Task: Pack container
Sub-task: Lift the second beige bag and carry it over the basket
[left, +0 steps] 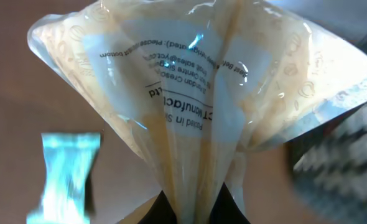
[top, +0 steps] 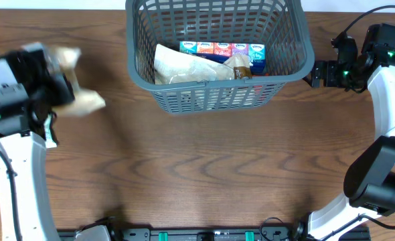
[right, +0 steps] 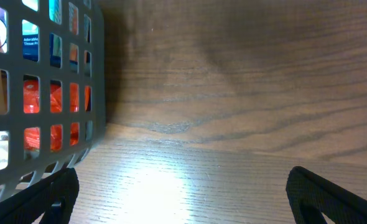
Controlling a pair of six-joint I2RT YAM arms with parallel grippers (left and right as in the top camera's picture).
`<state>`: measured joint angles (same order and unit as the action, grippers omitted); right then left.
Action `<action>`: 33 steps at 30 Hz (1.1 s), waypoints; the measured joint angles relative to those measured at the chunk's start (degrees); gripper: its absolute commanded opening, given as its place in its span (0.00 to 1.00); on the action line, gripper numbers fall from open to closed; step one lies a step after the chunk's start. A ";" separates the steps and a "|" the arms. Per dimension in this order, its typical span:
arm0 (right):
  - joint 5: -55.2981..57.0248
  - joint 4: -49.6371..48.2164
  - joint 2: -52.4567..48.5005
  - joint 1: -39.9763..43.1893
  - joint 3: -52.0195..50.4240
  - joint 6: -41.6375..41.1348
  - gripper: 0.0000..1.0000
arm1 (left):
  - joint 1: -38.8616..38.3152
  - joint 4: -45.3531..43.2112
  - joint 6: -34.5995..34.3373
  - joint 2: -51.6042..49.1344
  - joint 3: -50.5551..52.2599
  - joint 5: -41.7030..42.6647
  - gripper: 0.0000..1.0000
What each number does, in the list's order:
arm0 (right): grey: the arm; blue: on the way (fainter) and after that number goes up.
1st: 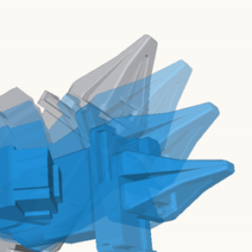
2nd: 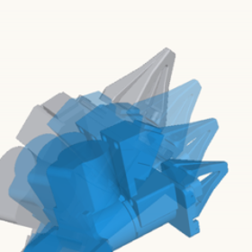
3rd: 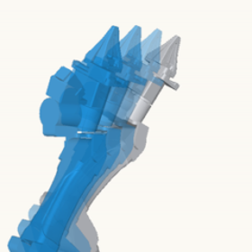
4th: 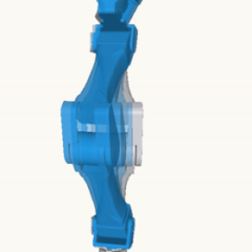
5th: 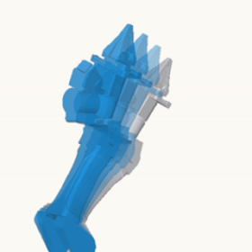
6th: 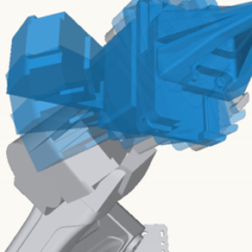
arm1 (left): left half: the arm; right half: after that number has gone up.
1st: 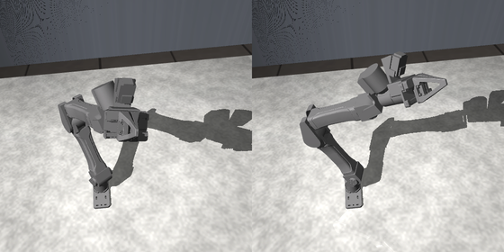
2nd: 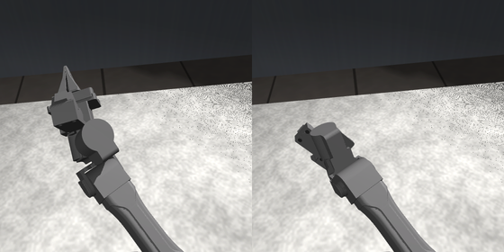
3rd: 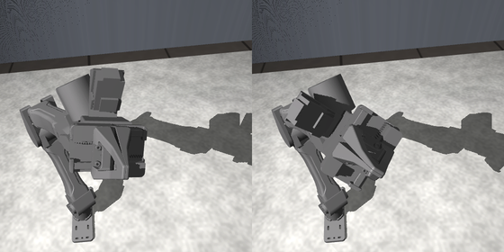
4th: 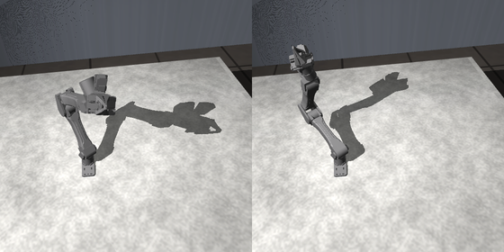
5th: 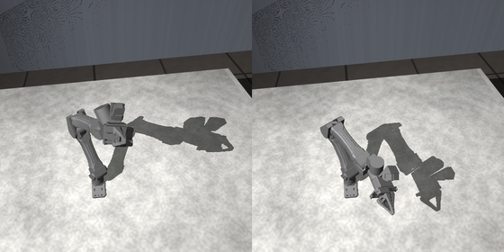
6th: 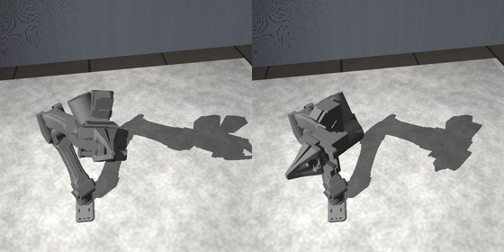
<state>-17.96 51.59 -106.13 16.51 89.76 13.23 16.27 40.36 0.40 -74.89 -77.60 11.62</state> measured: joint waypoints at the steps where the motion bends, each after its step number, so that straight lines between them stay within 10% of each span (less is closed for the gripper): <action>1: -0.02 0.02 0.00 0.00 0.00 0.00 0.99 | -0.50 0.00 -0.92 0.00 -2.32 -0.04 0.06; 14: 0.00 0.02 0.00 0.00 0.00 0.00 0.99 | -18.16 0.09 -0.83 -6.05 -23.37 -0.66 0.06; 33: -0.02 1.07 0.00 0.00 0.00 0.00 0.99 | -37.97 0.09 40.72 -20.50 -27.06 -3.63 0.06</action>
<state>-17.98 52.66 -106.13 16.51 89.76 13.23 -21.69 40.45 41.12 -95.39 -104.66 7.99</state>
